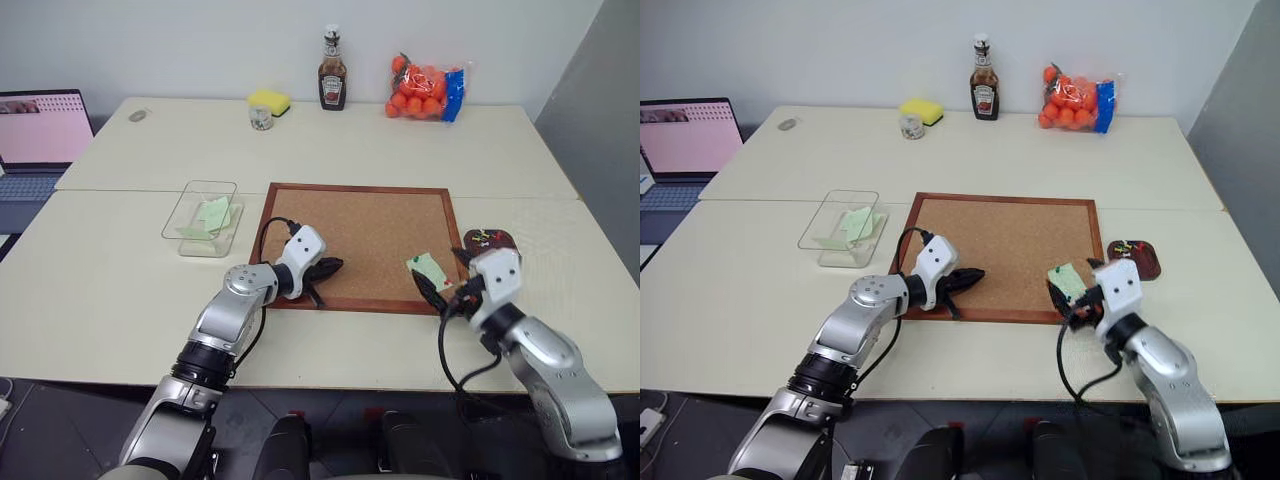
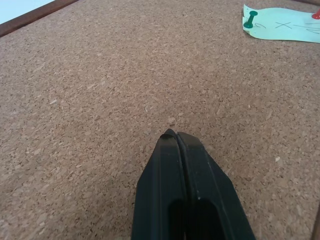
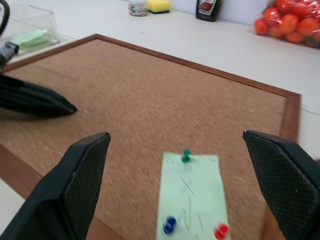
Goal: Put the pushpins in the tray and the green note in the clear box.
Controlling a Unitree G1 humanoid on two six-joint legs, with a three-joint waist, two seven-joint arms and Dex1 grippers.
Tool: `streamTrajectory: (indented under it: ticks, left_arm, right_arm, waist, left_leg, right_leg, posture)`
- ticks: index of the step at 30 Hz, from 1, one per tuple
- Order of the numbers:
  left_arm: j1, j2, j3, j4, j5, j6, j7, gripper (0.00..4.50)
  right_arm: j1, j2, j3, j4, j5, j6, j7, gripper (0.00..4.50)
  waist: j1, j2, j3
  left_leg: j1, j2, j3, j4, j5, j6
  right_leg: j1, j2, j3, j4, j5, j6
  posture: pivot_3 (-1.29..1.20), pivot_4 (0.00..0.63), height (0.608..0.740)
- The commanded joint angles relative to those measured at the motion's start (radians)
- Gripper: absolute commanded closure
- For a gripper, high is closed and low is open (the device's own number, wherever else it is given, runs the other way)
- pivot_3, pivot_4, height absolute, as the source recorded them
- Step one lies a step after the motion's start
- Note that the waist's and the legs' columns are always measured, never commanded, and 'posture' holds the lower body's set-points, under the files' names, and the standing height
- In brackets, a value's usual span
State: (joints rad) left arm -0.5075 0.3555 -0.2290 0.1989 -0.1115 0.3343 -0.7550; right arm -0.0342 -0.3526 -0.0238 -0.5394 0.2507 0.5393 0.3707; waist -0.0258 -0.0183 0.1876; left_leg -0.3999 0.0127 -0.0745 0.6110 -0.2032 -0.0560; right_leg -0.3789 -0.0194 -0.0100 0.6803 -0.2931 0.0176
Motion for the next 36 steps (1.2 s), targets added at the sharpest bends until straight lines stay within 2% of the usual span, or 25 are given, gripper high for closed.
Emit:
streamTrajectory:
  ticks: [1, 9, 24, 27, 32, 36]
  left_arm:
    - [0.010, -0.003, -0.006, -0.004, 0.002, 0.003, -0.017, 4.49]
    - [0.013, -0.008, -0.004, -0.003, 0.006, 0.001, -0.017, 4.49]
    - [0.030, -0.011, -0.007, -0.014, 0.015, -0.011, 0.003, 4.49]
    - [0.031, -0.014, -0.009, -0.016, 0.016, -0.013, 0.005, 4.50]
    - [0.035, -0.015, -0.013, -0.018, 0.018, -0.015, 0.007, 4.50]
    - [0.036, -0.016, -0.014, -0.019, 0.019, -0.015, 0.008, 4.50]
  right_arm:
    - [-0.115, 0.030, 0.016, 0.062, 0.012, 0.100, -0.041, 0.00]
    - [-0.251, 0.059, 0.051, 0.208, -0.038, 0.204, -0.112, 0.00]
    - [-0.249, 0.055, 0.050, 0.255, -0.074, 0.192, -0.118, 0.00]
    - [-0.235, 0.052, 0.052, 0.250, -0.079, 0.187, -0.115, 0.45]
    - [-0.229, 0.052, 0.057, 0.255, -0.090, 0.180, -0.115, 1.54]
    - [-0.230, 0.058, 0.055, 0.265, -0.095, 0.172, -0.116, 2.23]
  waist:
    - [0.000, 0.000, 0.000]
    - [0.001, 0.000, 0.000]
    - [0.000, 0.000, 0.000]
    - [0.000, 0.000, 0.000]
    - [-0.001, 0.000, 0.000]
    - [-0.001, 0.000, 0.000]
  left_leg:
    - [0.000, 0.000, 0.000, 0.000, 0.000, 0.000]
    - [0.000, -0.001, 0.001, 0.000, 0.000, 0.000]
    - [0.000, -0.001, 0.001, 0.000, 0.000, 0.000]
    - [0.000, -0.001, 0.001, 0.000, 0.000, 0.000]
    - [0.000, -0.001, 0.001, 0.000, 0.000, 0.000]
    - [0.000, 0.000, 0.001, 0.000, 0.000, 0.000]
  right_leg:
    - [0.000, 0.000, 0.000, 0.000, 0.000, 0.000]
    - [0.000, -0.001, 0.000, 0.000, 0.000, 0.000]
    - [0.000, 0.000, 0.000, 0.000, 0.000, 0.000]
    - [0.000, 0.000, 0.000, 0.000, 0.000, 0.000]
    - [0.000, 0.000, 0.000, 0.000, 0.000, 0.000]
    - [0.000, 0.000, 0.000, 0.000, 0.000, 0.000]
  posture:
    - [0.00, 0.150, 0.740]
    - [0.00, 0.150, 0.740]
    - [0.00, 0.150, 0.740]
    - [0.00, 0.150, 0.740]
    - [0.00, 0.150, 0.740]
    - [0.00, 0.150, 0.740]
